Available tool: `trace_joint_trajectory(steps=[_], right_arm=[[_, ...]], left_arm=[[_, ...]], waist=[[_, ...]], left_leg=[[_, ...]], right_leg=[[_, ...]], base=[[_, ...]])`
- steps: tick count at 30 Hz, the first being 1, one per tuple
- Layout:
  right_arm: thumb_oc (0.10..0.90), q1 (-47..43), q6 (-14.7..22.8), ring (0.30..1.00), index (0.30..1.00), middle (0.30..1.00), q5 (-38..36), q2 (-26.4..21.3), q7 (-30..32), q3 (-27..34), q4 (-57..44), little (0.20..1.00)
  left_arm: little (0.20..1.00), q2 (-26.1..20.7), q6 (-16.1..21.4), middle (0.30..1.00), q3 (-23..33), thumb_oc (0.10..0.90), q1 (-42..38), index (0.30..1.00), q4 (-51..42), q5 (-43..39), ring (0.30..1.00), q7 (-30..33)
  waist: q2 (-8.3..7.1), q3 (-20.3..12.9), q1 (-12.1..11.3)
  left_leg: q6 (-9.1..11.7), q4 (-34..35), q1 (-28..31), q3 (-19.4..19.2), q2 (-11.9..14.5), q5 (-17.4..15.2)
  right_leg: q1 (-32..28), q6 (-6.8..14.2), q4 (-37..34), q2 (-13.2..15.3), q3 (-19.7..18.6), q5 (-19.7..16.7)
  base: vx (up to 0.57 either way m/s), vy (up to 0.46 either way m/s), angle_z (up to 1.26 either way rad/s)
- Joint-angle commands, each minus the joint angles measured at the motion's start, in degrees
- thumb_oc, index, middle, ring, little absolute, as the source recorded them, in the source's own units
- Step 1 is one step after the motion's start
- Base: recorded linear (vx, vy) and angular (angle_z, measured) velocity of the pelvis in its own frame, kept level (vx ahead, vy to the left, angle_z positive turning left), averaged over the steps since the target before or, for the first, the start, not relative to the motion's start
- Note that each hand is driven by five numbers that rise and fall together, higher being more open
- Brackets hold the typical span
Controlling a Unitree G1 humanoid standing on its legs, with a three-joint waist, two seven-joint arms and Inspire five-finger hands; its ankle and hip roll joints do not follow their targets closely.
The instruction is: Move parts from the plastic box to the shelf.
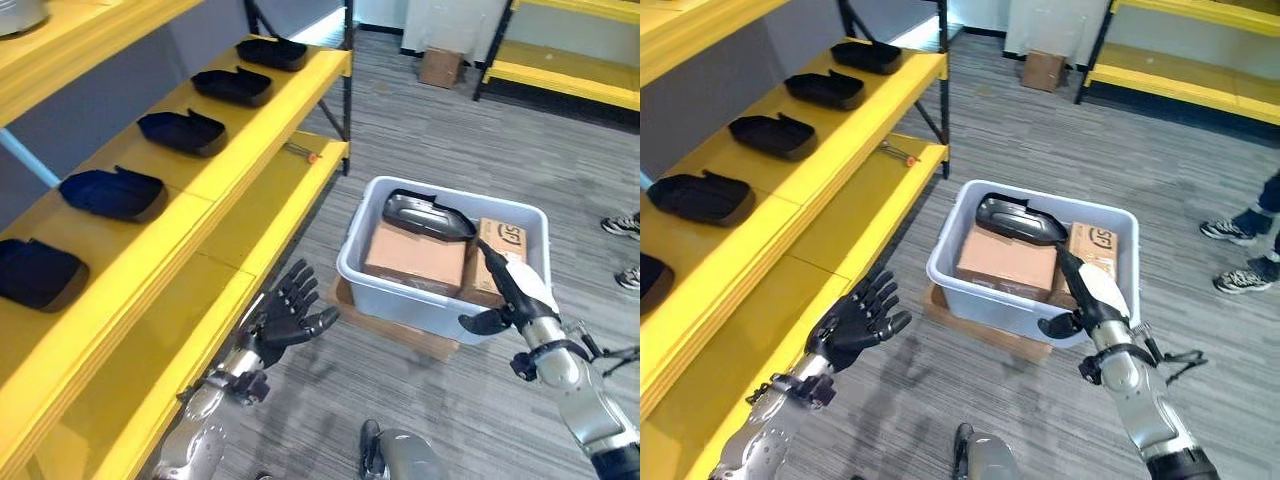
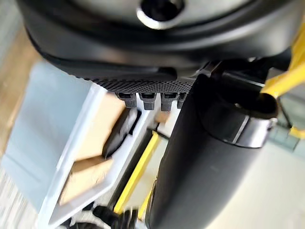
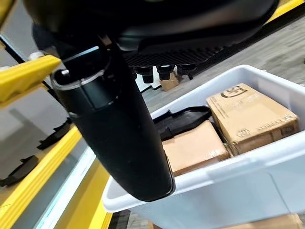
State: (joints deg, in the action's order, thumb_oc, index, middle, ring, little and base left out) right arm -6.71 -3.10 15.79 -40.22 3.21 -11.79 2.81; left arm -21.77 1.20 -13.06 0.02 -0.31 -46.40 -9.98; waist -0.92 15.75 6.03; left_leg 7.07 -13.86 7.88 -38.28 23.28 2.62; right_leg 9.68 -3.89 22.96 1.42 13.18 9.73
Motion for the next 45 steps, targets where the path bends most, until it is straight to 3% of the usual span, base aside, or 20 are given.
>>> trace_joint_trajectory(steps=[1,6,9,10,12,13,14,15,18,22,29,36,40,45], right_arm=[[0.9,-4.77,7.03,1.0,1.0,1.0,1.64,0.98,0.24,-1.03,-4.19,1.0],[0.9,-2.67,6.0,1.0,1.0,1.0,-2.68,3.05,-0.37,-2.65,-5.16,1.0],[0.9,-1.04,5.76,1.0,1.0,1.0,-3.87,4.81,0.17,-3.02,-4.84,1.0],[0.9,0.71,6.11,1.0,1.0,1.0,-3.5,5.38,-0.46,-3.26,-5.51,1.0],[0.9,2.93,5.84,1.0,1.0,1.0,-2.98,5.7,0.12,-3.43,-6.66,1.0],[0.9,3.28,5.99,1.0,1.0,1.0,-3.07,5.74,0.03,-3.36,-6.73,1.0],[0.9,4.0,6.29,1.0,1.0,1.0,-3.37,5.92,0.88,-3.51,-6.69,1.0],[0.9,4.02,6.49,1.0,1.0,1.0,-3.24,6.02,1.08,-3.62,-6.59,1.0],[0.9,4.05,5.91,1.0,1.0,1.0,-3.39,6.69,6.08,-3.33,-5.29,1.0],[0.9,3.81,3.79,1.0,1.0,1.0,-2.96,7.27,9.58,-2.36,-4.69,1.0],[0.9,3.97,1.72,1.0,1.0,1.0,-3.35,8.33,13.41,0.28,-4.0,1.0],[0.9,5.67,1.2,1.0,1.0,1.0,-3.61,7.93,11.6,2.72,-3.71,1.0],[0.9,5.7,2.7,1.0,1.0,1.0,-4.37,7.31,9.99,2.5,-5.0,1.0],[0.9,5.35,1.95,1.0,1.0,1.0,-5.06,8.12,10.57,2.67,-4.67,1.0]], left_arm=[[1.0,1.41,5.88,1.0,1.37,0.9,-1.66,1.0,-4.08,1.74,1.0,2.57],[1.0,1.27,5.98,1.0,1.24,0.9,0.36,1.0,-4.06,4.36,1.0,1.42],[1.0,0.89,7.03,1.0,1.68,0.9,1.81,1.0,-3.72,4.07,1.0,1.72],[1.0,1.04,7.88,1.0,2.61,0.9,2.78,1.0,-3.38,3.82,1.0,1.33],[1.0,1.17,8.14,1.0,3.2,0.9,3.76,1.0,-3.45,3.83,1.0,0.63],[1.0,1.13,8.22,1.0,3.44,0.9,3.96,1.0,-3.37,3.92,1.0,0.48],[1.0,0.91,8.43,1.0,3.98,0.9,4.38,1.0,-3.23,5.33,1.0,0.26],[1.0,0.73,8.59,1.0,4.13,0.9,4.36,1.0,-3.21,5.74,1.0,0.37],[1.0,-0.49,7.67,1.0,4.11,0.9,3.39,1.0,-2.53,8.04,1.0,-0.69],[1.0,-1.45,6.71,1.0,3.01,0.9,1.28,1.0,-1.53,9.22,1.0,-2.57],[1.0,-2.12,6.24,1.0,1.81,0.9,-1.28,1.0,-1.24,9.33,1.0,-1.18],[1.0,-0.87,4.93,1.0,0.21,0.9,-2.54,1.0,-0.87,8.87,1.0,-2.38],[1.0,-1.16,5.35,1.0,1.45,0.9,-1.63,1.0,-1.81,8.41,1.0,-1.5],[1.0,-2.24,3.51,1.0,3.13,0.9,-1.04,1.0,-1.06,9.02,1.0,-4.29]], waist=[[-1.06,-1.29,-1.75],[-0.18,-1.15,-2.01],[0.59,-0.82,-2.52],[1.42,-0.57,-2.91],[1.57,-0.36,-2.87],[1.63,-0.31,-2.81],[1.17,-0.22,-2.76],[1.61,-0.08,-3.0],[1.11,0.3,-3.17],[0.78,0.71,-2.61],[1.22,1.48,-0.64],[0.67,2.11,1.2],[0.84,2.76,-0.38],[0.54,2.25,-0.97]], left_leg=[[0.04,0.28,-7.12,9.44,-2.47,-0.79],[1.47,5.05,-8.73,9.35,-2.95,3.48],[2.8,8.56,-10.79,11.65,-1.61,8.17],[2.77,10.17,-12.15,12.25,0.03,11.27],[2.79,10.55,-12.9,12.68,0.56,11.68],[2.53,10.41,-12.74,12.5,0.43,10.89],[2.52,10.3,-11.65,13.64,-1.07,7.63],[1.68,10.23,-11.99,13.46,-0.69,7.88],[-0.41,7.7,-10.99,15.9,-3.57,1.98],[-2.04,5.78,-10.64,17.07,-6.65,-1.12],[-3.85,6.09,-8.47,16.99,-9.32,-3.56],[-4.59,2.53,-9.02,17.02,-9.24,-6.02],[-5.81,-1.28,-10.8,22.96,-11.95,-8.79],[-7.42,-2.01,-9.92,21.06,-12.89,-10.54]], right_leg=[[-8.38,5.28,-5.28,6.63,5.82,2.55],[-10.87,5.38,-8.65,5.86,6.4,1.96],[-11.5,5.31,-7.99,5.94,6.03,3.07],[-11.17,4.82,-6.96,5.53,5.92,3.29],[-11.25,4.79,-5.28,5.75,5.48,4.36],[-11.21,4.82,-4.49,5.9,5.41,4.79],[-11.4,5.41,-2.4,6.7,4.63,6.71],[-10.89,5.03,-2.19,6.19,4.74,6.08],[-10.02,5.36,1.45,6.4,3.5,7.28],[-8.7,6.16,2.76,7.07,1.86,6.43],[-7.53,8.34,-0.02,8.33,-1.62,2.76],[-7.98,7.89,-0.2,8.86,-3.92,3.33],[-6.94,7.34,3.67,8.0,-6.15,4.67],[-6.64,7.59,6.55,8.52,-4.5,5.91]], base=[[0.21,-0.123,-0.67],[0.12,0.005,-0.46],[0.19,0.157,-0.01],[0.25,0.243,-0.08],[0.24,0.194,-0.27],[0.31,0.167,-0.42],[0.18,0.114,-0.32],[0.25,0.152,-0.34],[0.24,0.141,-0.41],[0.16,0.099,-0.07],[0.1,0.06,-0.15],[0.06,0.019,-0.29],[0.1,0.091,-0.31],[0.09,0.132,-0.63]])
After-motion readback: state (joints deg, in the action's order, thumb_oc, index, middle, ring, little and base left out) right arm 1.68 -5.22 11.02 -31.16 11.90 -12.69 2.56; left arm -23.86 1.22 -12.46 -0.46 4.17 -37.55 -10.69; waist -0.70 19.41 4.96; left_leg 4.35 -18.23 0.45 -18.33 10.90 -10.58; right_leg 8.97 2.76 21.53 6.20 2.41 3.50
